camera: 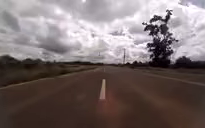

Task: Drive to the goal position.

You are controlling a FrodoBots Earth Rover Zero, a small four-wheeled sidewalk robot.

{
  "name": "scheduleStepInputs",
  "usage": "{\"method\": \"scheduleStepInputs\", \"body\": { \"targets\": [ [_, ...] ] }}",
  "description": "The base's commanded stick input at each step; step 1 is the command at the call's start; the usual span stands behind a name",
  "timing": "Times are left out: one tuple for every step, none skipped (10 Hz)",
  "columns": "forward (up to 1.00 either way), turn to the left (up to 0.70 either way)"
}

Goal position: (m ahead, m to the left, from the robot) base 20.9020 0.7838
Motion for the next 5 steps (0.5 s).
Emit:
{"method": "scheduleStepInputs", "body": {
  "targets": [
    [1.00,0.00],
    [1.00,0.00],
    [1.00,0.00],
    [1.00,0.00],
    [1.00,0.00]
  ]
}}
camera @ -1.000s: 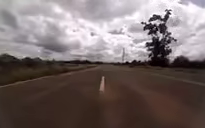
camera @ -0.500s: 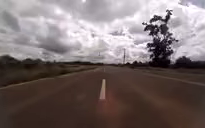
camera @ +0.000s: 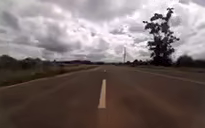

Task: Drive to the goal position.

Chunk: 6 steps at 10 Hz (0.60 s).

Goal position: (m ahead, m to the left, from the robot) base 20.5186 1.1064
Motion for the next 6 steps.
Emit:
{"method": "scheduleStepInputs", "body": {
  "targets": [
    [1.00,0.00],
    [1.00,0.00],
    [1.00,0.00],
    [1.00,-0.04],
    [1.00,-0.09],
    [1.00,-0.16]
  ]
}}
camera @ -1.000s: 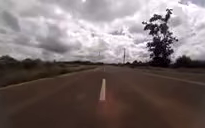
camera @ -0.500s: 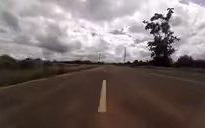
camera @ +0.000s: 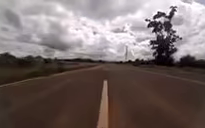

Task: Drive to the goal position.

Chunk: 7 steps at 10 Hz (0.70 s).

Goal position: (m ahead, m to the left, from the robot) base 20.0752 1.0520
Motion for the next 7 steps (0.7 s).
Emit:
{"method": "scheduleStepInputs", "body": {
  "targets": [
    [1.00,-0.28],
    [1.00,-0.38],
    [1.00,-0.22],
    [1.00,-0.05],
    [1.00,0.00],
    [1.00,0.00],
    [1.00,0.00]
  ]
}}
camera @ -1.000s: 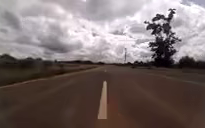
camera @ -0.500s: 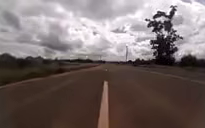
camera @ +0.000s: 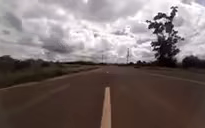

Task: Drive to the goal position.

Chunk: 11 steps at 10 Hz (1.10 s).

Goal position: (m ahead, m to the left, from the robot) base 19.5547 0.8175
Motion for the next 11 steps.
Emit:
{"method": "scheduleStepInputs", "body": {
  "targets": [
    [1.00,0.00],
    [1.00,0.00],
    [1.00,0.00],
    [1.00,0.00],
    [1.00,0.00],
    [1.00,0.00],
    [1.00,0.00],
    [1.00,0.00],
    [1.00,-0.01],
    [1.00,-0.03],
    [1.00,-0.06]
  ]
}}
